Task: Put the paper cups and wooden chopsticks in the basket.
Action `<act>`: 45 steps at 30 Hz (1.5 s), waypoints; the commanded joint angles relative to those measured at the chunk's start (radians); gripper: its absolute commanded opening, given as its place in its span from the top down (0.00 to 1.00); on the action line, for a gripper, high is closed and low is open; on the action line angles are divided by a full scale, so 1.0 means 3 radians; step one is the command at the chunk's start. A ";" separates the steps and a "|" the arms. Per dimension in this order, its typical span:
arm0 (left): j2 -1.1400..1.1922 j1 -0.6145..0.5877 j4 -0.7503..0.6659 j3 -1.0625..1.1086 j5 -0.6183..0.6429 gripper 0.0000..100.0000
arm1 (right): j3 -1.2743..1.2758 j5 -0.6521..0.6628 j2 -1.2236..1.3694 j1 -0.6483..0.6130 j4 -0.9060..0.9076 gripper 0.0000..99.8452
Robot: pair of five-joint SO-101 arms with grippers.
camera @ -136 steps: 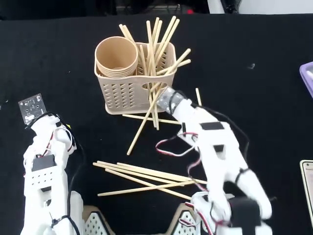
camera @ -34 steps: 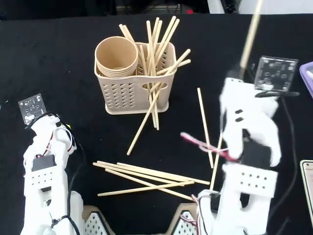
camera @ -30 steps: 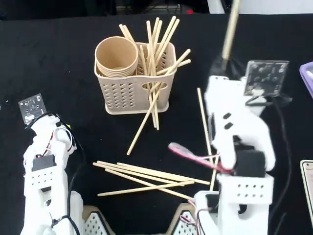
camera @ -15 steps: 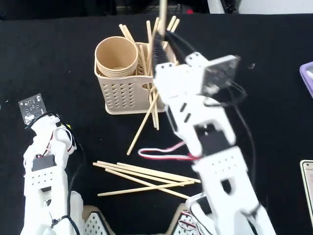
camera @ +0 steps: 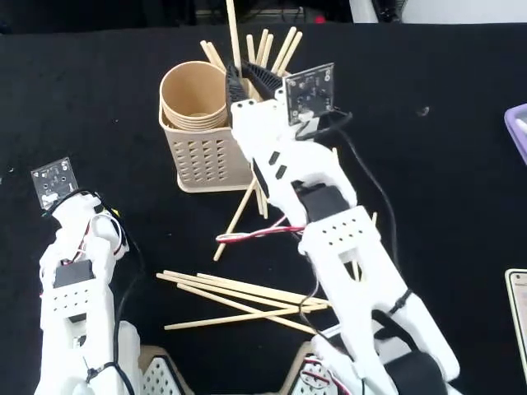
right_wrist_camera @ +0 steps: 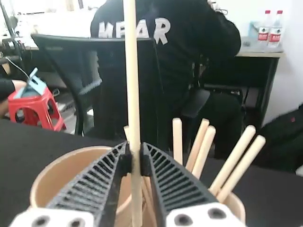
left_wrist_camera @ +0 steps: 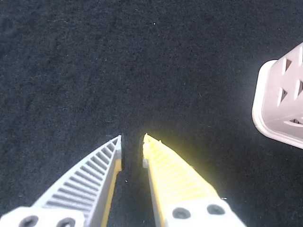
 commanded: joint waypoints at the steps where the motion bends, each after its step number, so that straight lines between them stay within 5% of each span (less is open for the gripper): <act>1: -0.0077 0.0003 -0.0046 -0.0038 0.0005 0.92 | -0.0084 -0.0015 0.0018 -0.0036 -0.0082 0.99; 33: -0.0077 -0.0003 -0.0041 -0.0033 -0.0005 0.92 | 0.0110 0.0000 0.0366 0.0107 -0.0240 0.98; 39: -0.0077 -0.0003 -0.0041 -0.0033 -0.0005 0.92 | 0.0120 0.0000 0.0355 0.0102 -0.0220 0.85; 45: -0.0077 -0.0008 -0.0041 -0.0033 -0.0005 0.92 | 0.0187 0.0000 0.0350 0.0092 -0.0230 0.87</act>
